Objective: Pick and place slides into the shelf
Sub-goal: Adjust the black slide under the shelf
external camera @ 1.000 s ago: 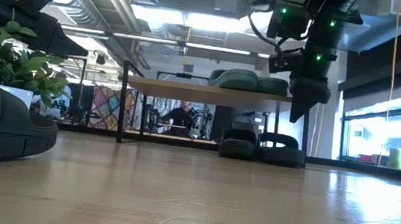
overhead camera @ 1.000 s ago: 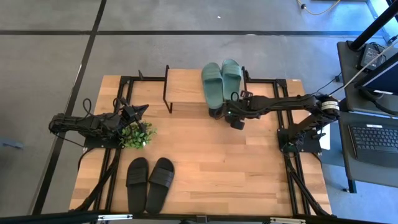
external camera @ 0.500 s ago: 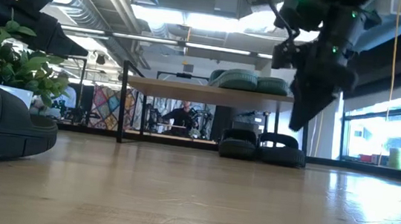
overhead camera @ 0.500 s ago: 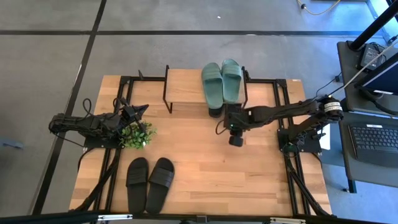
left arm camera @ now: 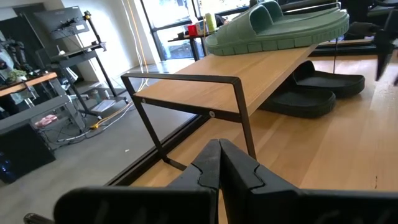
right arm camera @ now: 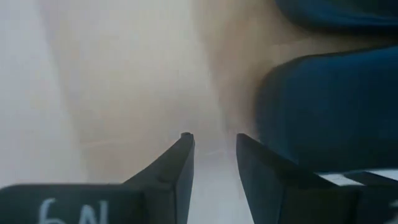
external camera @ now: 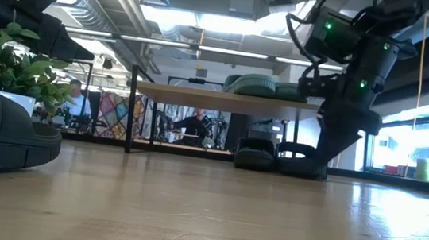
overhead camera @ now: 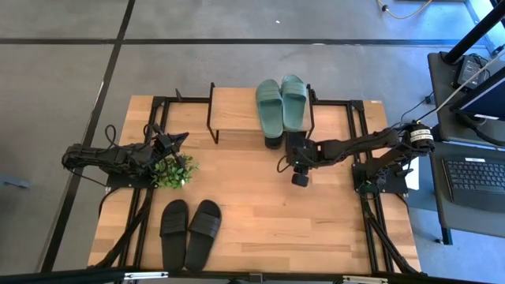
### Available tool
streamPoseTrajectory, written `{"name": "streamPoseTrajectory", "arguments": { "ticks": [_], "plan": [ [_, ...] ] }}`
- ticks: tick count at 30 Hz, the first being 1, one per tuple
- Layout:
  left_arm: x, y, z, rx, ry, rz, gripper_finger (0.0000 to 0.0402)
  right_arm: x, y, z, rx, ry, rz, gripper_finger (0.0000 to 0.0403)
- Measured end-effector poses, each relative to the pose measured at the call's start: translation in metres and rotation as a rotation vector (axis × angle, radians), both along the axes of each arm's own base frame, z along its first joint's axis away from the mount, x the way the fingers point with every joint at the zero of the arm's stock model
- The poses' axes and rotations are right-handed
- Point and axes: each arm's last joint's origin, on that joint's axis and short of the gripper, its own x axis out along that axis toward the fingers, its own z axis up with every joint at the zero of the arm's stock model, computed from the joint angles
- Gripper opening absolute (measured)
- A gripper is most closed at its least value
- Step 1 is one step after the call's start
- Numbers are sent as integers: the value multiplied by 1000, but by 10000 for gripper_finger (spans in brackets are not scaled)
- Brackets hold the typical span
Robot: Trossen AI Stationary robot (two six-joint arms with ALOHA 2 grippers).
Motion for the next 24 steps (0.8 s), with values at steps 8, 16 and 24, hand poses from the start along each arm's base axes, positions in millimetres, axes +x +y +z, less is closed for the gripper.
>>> {"name": "streamPoseTrajectory", "arguments": {
  "ticks": [8,16,24],
  "plan": [
    [0,0,0,0,0,0,0,0,-14,1,-69,-8,-42,122],
    [0,0,0,0,0,0,0,1,-25,-1,-101,-3,-64,122],
    [0,0,0,1,1,0,0,2,-25,-2,-124,5,-49,122]
  ]
}}
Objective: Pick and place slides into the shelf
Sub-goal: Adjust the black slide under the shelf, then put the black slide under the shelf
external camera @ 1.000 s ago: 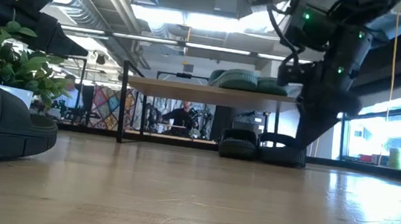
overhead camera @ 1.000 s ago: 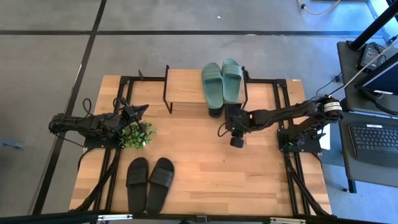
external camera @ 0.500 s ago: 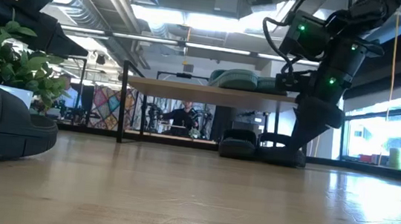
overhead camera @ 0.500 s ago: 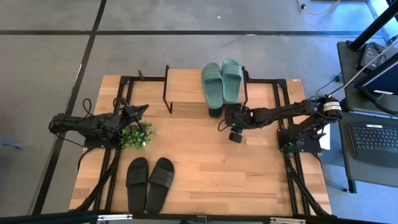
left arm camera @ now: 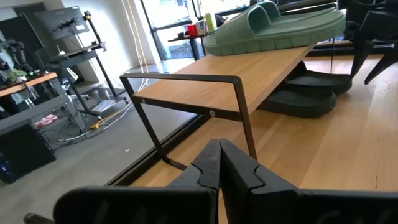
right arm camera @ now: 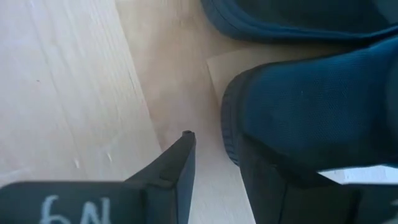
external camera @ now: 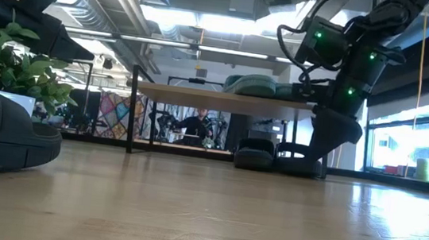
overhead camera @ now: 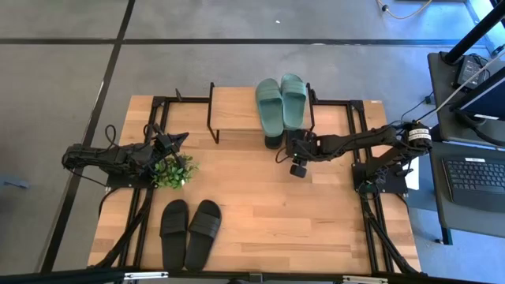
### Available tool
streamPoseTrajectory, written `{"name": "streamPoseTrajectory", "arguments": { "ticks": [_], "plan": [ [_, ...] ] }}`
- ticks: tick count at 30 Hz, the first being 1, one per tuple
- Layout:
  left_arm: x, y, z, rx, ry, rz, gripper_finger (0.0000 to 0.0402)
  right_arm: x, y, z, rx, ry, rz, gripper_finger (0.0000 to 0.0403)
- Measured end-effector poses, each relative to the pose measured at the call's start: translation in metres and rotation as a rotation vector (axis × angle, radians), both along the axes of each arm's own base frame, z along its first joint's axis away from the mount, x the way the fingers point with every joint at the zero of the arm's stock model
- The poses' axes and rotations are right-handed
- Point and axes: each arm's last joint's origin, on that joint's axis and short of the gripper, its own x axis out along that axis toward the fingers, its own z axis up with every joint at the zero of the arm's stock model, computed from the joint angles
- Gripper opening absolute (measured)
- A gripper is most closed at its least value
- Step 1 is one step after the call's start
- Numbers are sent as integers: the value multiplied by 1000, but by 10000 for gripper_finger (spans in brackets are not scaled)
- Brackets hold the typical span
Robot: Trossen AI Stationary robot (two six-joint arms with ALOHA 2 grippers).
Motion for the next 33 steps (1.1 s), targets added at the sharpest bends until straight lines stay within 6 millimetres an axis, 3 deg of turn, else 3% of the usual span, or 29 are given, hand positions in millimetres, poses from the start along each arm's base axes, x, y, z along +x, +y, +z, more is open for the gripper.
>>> {"name": "streamPoseTrajectory", "arguments": {
  "ticks": [7,13,17,21,26,33],
  "plan": [
    [0,0,0,0,-1,0,0,21,18,24,-15,-99,73,122],
    [1,0,2,-1,-34,-1,0,37,50,52,-25,-195,206,122],
    [1,0,3,26,-22,-3,0,20,72,52,-29,-224,231,122],
    [2,0,9,56,-56,-5,0,-5,81,49,-52,-301,230,122],
    [2,-1,24,100,-167,-26,0,-34,77,39,-64,-473,269,122],
    [-1,-5,50,179,-257,-224,0,-75,66,13,-79,-742,269,122]
  ]
}}
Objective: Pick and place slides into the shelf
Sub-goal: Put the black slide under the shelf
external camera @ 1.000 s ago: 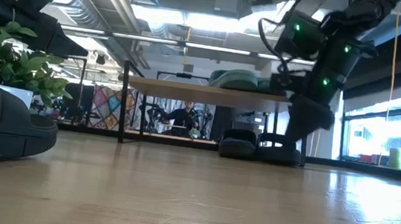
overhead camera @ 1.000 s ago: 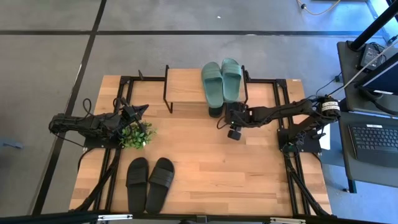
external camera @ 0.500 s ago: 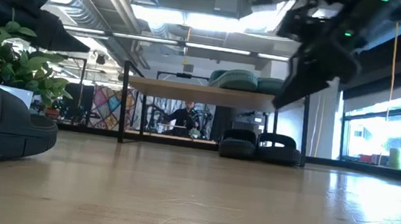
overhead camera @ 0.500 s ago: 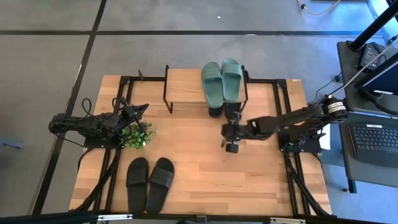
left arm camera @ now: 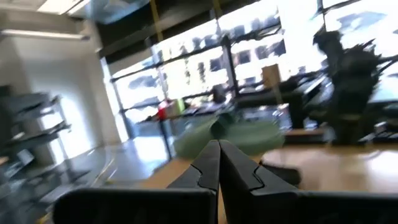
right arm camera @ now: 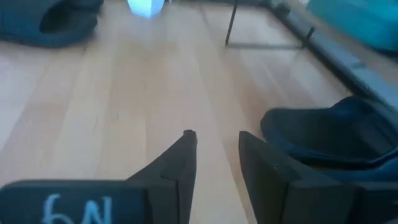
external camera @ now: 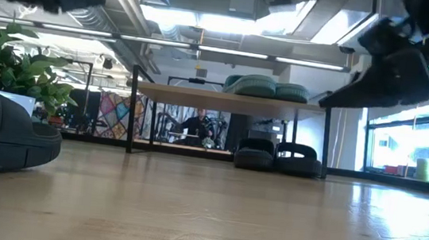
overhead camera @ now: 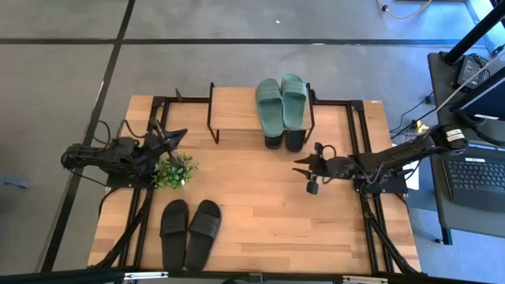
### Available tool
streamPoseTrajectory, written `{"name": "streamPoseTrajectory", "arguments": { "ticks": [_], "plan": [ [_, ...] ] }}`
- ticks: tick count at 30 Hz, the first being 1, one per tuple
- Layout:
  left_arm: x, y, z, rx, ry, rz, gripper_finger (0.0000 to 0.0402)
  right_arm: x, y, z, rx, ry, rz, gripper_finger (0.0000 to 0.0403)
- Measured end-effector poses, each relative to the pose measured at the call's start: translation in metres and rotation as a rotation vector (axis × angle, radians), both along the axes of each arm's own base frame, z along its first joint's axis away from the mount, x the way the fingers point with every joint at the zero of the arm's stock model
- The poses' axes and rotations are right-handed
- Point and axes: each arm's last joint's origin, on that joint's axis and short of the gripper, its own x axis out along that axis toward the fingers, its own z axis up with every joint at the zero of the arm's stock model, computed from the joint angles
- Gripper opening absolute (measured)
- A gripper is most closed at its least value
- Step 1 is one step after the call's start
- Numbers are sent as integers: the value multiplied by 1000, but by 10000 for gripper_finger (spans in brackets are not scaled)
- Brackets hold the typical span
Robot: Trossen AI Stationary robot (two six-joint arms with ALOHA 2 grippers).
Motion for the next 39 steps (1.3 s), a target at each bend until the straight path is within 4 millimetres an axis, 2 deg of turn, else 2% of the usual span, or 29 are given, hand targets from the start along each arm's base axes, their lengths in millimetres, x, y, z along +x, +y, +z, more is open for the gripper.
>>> {"name": "streamPoseTrajectory", "arguments": {
  "ticks": [6,8,14,20,28,32,39],
  "plan": [
    [-1,-3,33,72,-3,-91,0,-23,-5,-16,-18,-95,13,122],
    [0,-2,41,94,16,-75,0,-26,-5,-17,-17,-115,13,122],
    [-5,-1,66,-3,-113,-76,0,-27,-5,-17,-75,-114,34,122],
    [-8,-1,73,-16,-149,-79,0,-27,-5,-18,-151,-82,60,122],
    [-8,-1,73,-16,-151,-88,2,-28,-6,-21,-50,-74,24,122],
    [-8,-2,74,-11,-155,-110,33,-28,-6,-22,0,-81,5,122],
    [-8,-6,77,17,-196,-273,132,-28,-6,-22,9,-80,2,122]
  ]
}}
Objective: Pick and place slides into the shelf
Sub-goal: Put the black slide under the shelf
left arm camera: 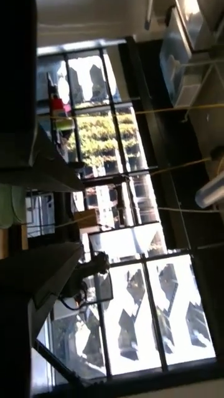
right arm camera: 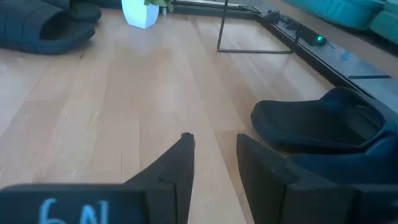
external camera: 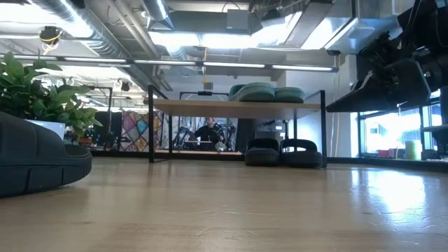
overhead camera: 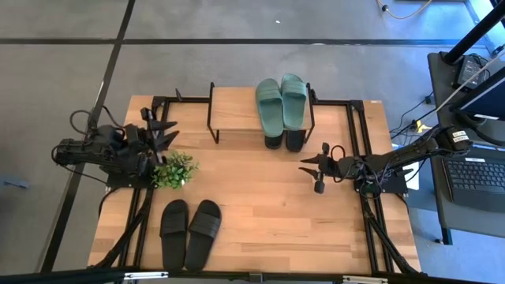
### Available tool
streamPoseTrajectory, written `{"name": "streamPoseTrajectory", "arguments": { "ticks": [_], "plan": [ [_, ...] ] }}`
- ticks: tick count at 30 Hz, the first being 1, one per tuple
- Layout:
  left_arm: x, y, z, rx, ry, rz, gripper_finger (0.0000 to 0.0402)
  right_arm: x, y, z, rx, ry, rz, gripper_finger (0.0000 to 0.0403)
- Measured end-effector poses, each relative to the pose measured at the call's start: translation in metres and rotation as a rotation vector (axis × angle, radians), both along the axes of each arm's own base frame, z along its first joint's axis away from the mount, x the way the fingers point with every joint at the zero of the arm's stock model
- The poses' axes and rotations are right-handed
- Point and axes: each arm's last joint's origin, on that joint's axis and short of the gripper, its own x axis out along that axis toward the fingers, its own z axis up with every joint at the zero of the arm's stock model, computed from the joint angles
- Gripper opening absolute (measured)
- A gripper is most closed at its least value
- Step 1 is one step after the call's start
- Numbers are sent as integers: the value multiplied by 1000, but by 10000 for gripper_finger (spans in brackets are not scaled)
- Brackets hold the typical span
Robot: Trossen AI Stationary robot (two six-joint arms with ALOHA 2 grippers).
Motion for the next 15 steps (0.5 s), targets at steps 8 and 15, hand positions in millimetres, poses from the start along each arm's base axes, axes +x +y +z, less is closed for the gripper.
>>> {"name": "streamPoseTrajectory", "arguments": {
  "ticks": [8,15],
  "plan": [
    [39,-6,3,147,247,-66,164,0,0,0,11,-2,-4,122],
    [90,-28,32,215,674,-176,165,-1,0,-2,89,-1,-33,122]
  ]
}}
